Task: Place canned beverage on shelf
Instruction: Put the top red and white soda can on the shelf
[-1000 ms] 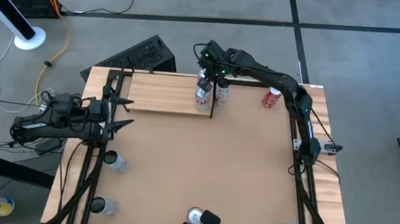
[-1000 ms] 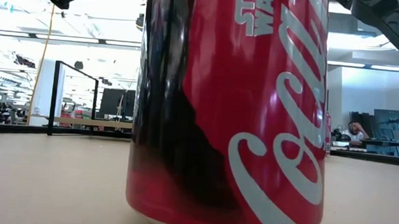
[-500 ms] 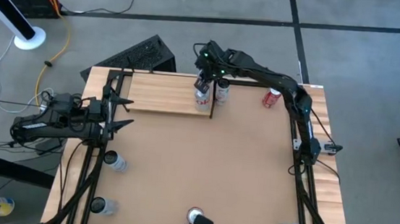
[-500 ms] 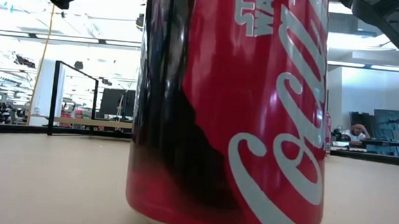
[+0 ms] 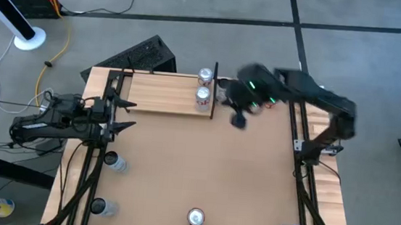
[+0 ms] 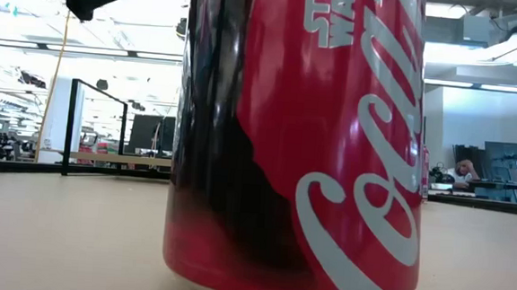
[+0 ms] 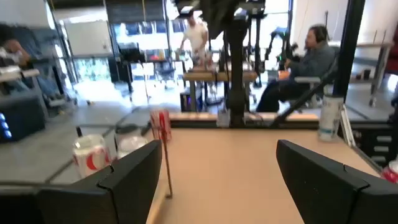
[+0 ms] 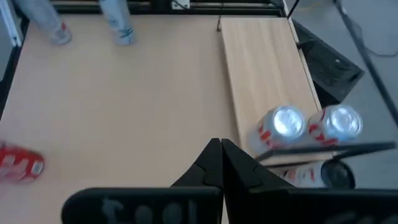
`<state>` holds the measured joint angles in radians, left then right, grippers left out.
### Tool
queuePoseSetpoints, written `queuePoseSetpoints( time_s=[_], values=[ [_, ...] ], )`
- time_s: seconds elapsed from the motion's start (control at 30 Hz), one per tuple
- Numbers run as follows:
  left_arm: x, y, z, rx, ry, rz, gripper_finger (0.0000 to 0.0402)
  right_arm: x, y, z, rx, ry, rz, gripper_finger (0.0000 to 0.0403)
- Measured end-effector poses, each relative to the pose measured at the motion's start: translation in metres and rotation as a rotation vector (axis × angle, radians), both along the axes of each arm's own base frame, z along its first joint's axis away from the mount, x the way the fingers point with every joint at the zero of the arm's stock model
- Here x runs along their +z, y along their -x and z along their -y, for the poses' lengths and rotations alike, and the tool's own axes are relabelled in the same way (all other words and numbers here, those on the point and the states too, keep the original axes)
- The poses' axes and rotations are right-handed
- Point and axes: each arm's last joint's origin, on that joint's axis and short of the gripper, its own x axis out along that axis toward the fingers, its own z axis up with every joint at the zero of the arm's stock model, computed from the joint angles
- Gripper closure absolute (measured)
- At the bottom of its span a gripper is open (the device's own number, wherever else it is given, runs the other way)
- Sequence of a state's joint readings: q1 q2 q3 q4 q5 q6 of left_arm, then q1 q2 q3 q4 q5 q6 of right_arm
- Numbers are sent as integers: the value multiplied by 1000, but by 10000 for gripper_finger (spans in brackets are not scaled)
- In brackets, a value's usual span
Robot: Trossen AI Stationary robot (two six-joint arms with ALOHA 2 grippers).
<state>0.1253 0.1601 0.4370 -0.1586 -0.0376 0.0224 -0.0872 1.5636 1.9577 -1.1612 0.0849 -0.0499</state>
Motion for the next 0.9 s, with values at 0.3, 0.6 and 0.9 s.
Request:
queuePoseSetpoints(
  time_s=[0.3,0.6,0.9],
  values=[
    [-9,-37,-2,-26,33,-138,113,-60,46,-79,-30,27,128,383],
    [11,-45,-6,56,14,-192,113,-143,48,-93,159,171,280,382],
    [15,-40,-5,59,-9,-253,113,-141,95,-37,-97,82,416,382]
  ],
)
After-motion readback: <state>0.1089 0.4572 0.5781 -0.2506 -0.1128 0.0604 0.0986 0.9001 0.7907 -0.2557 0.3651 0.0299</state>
